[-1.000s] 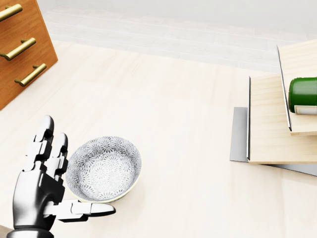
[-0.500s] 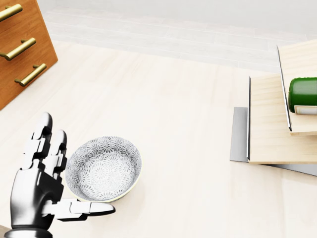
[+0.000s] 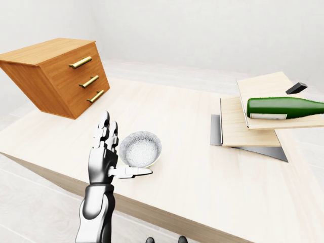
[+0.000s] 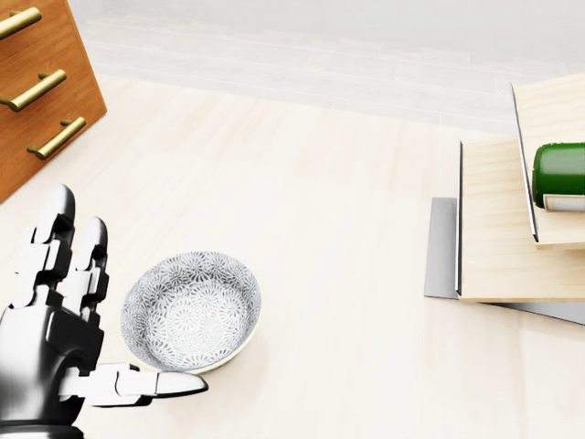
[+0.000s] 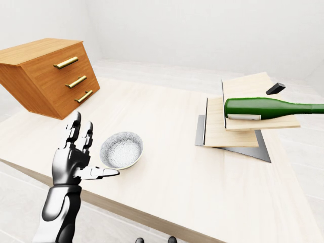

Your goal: Put the wine bottle on the wine rack.

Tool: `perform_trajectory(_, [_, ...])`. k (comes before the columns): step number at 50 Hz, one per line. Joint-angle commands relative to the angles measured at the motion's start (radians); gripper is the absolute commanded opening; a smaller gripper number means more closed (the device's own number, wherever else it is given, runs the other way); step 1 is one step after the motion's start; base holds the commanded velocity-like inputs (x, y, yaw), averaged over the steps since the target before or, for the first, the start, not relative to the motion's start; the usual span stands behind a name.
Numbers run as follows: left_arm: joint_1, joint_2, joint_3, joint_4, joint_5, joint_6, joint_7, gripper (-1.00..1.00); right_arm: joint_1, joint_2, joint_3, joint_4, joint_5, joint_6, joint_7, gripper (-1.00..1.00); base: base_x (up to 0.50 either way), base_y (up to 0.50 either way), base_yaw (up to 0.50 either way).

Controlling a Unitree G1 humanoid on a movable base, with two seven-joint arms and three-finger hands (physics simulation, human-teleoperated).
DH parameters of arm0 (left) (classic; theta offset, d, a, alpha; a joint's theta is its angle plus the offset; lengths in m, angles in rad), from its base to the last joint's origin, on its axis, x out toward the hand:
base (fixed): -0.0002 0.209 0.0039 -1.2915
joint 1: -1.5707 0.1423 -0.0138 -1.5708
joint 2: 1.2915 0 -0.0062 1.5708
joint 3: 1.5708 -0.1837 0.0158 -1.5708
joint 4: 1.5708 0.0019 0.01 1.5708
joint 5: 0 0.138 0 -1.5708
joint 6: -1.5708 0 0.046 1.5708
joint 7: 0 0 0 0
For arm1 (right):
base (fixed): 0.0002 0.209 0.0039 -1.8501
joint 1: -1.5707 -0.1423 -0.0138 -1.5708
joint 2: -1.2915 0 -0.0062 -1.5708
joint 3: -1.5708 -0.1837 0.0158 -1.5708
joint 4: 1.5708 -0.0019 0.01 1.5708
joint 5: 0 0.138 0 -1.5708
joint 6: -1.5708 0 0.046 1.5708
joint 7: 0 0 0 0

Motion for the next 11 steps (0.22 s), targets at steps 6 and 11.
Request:
perform_trajectory(6, [0.017,-0.001,0.002,-0.067,-0.001,0.000,-0.002,1.00,0.042,-0.041,-0.089,-0.177,0.211,0.000,-0.122,1.00,0.00,0.00,0.00])
perform_trajectory(11, [0.030,-0.005,-0.011,-0.096,-0.004,0.000,-0.006,1.00,0.054,-0.035,-0.114,-0.214,0.254,0.000,-0.136,1.00,0.00,0.00,0.00])
